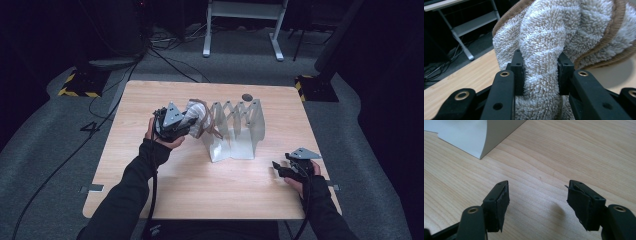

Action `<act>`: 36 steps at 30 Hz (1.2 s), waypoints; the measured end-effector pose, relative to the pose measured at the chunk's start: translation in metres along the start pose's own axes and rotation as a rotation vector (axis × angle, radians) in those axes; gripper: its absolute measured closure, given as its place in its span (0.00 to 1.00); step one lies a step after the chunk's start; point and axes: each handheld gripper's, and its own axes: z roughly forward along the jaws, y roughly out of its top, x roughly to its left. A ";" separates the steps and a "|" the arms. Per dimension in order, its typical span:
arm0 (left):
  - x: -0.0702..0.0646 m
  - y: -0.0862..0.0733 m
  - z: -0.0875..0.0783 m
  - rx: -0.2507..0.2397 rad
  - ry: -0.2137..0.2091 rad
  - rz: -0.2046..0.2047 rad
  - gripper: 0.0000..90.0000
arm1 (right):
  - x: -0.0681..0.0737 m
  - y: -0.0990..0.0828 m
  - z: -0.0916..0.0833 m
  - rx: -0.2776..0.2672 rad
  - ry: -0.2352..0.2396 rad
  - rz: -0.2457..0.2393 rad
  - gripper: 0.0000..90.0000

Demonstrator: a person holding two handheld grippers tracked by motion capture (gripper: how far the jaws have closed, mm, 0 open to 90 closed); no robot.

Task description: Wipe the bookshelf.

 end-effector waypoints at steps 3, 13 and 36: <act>0.000 -0.004 0.009 0.018 -0.003 -0.017 0.75 | 0.000 0.000 0.000 0.005 0.000 -0.003 0.38; 0.004 -0.043 0.040 0.145 -0.004 -0.052 0.75 | 0.002 -0.001 0.003 0.022 0.012 -0.010 0.38; -0.033 -0.036 0.004 0.111 -0.128 0.070 0.75 | 0.004 -0.001 0.003 0.021 0.017 -0.021 0.38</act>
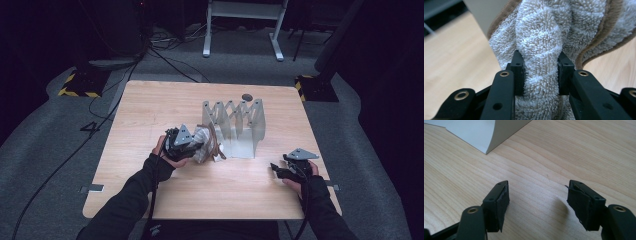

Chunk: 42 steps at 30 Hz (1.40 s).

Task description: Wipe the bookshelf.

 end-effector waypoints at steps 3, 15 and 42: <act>0.007 0.012 -0.007 -0.041 0.030 -0.015 0.75 | 0.000 0.000 0.000 0.001 0.000 0.005 0.38; 0.033 0.021 0.019 -0.037 0.088 -0.068 0.74 | 0.000 0.000 0.001 -0.002 0.007 0.004 0.38; 0.003 -0.002 0.009 0.063 -0.005 0.031 0.73 | 0.002 0.001 0.001 -0.001 0.016 -0.003 0.38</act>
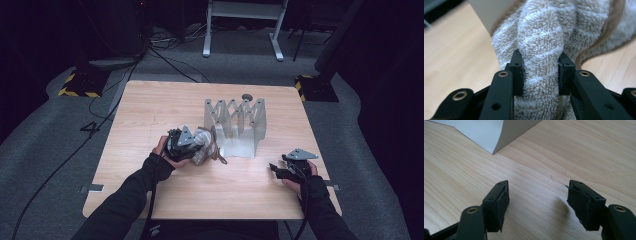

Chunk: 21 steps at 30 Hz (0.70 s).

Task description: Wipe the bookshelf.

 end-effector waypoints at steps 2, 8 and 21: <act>0.007 0.011 -0.008 -0.046 0.021 -0.015 0.73 | 0.000 0.000 0.000 0.000 0.002 0.003 0.38; 0.023 0.043 -0.020 -0.136 0.083 -0.023 0.73 | -0.001 0.000 0.000 -0.001 0.004 0.007 0.38; 0.043 0.015 0.032 -0.019 0.104 -0.128 0.73 | -0.001 0.000 0.000 -0.001 0.008 0.004 0.38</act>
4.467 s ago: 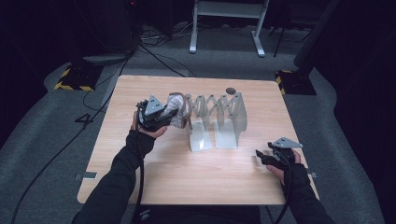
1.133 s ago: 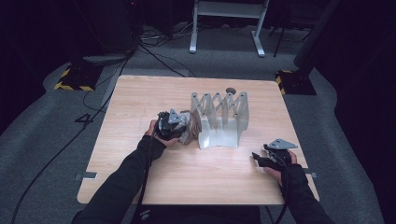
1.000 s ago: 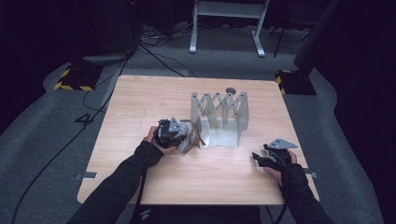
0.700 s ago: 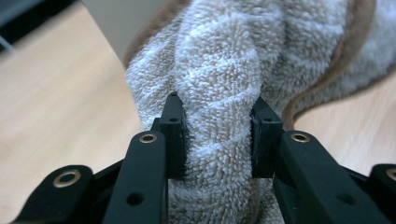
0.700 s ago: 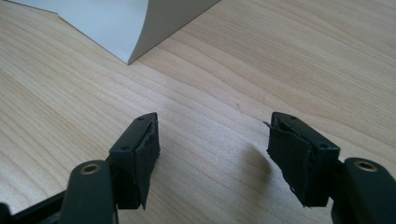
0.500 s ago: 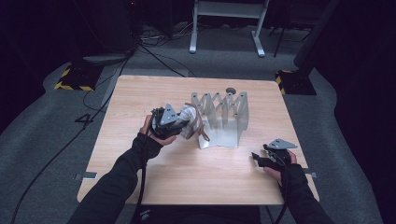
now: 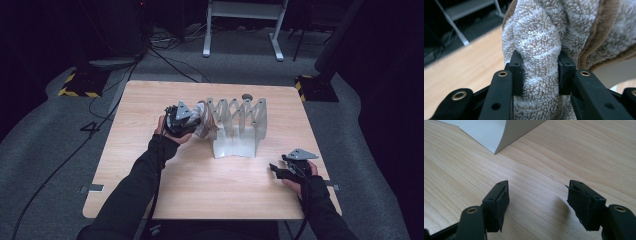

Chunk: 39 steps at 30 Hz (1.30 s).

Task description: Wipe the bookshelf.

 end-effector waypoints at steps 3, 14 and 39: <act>-0.002 -0.015 0.012 0.062 -0.010 0.012 0.73 | 0.000 0.000 0.000 0.000 -0.001 -0.001 0.38; -0.028 -0.052 0.016 0.150 -0.097 0.067 0.73 | 0.000 0.000 0.000 -0.001 0.005 -0.008 0.38; -0.051 -0.082 -0.090 0.070 -0.150 0.101 0.32 | 0.001 0.006 -0.006 -0.031 0.014 -0.001 0.38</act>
